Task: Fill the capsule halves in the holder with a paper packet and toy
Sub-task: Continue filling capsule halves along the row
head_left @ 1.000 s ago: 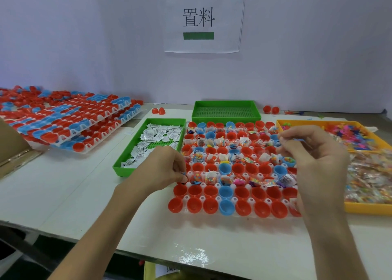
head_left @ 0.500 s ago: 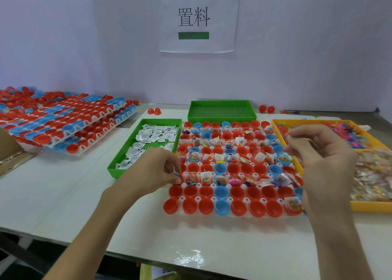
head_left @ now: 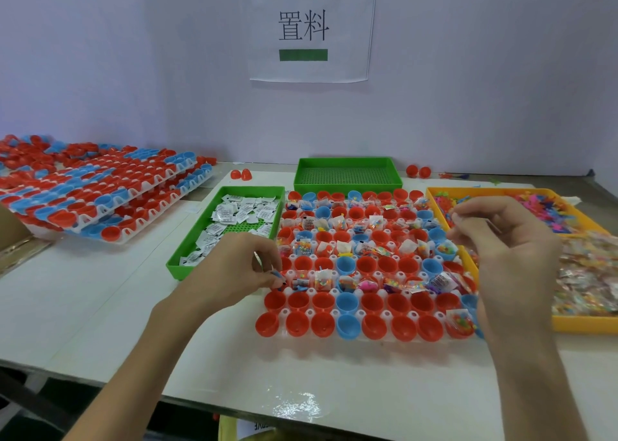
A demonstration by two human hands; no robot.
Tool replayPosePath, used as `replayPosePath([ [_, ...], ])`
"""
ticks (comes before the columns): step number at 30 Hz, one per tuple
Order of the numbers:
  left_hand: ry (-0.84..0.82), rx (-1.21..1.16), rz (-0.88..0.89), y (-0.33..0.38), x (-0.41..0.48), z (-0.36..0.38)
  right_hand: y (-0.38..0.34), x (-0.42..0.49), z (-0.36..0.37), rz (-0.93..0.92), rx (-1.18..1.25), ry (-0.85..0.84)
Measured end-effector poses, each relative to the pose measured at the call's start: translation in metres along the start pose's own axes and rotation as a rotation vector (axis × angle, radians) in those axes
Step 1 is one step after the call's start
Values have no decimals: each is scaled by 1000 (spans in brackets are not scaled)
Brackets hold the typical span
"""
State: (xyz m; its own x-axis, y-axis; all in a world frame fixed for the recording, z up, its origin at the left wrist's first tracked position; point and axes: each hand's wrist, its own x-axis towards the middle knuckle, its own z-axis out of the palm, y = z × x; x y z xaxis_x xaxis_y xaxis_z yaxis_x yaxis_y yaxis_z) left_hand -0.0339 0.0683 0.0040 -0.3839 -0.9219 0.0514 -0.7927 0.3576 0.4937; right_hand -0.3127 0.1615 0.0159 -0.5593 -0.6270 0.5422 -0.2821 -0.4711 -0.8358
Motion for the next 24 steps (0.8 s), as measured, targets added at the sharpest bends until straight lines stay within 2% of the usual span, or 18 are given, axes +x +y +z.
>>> replayPosePath([
  [10, 36, 125, 8, 1, 2, 7, 1, 1, -1, 3, 27, -17],
  [16, 43, 106, 3, 4, 4, 8, 1, 1, -1, 8, 16, -17],
  [24, -26, 146, 2, 8, 5, 1, 2, 1, -2, 25, 17, -19],
])
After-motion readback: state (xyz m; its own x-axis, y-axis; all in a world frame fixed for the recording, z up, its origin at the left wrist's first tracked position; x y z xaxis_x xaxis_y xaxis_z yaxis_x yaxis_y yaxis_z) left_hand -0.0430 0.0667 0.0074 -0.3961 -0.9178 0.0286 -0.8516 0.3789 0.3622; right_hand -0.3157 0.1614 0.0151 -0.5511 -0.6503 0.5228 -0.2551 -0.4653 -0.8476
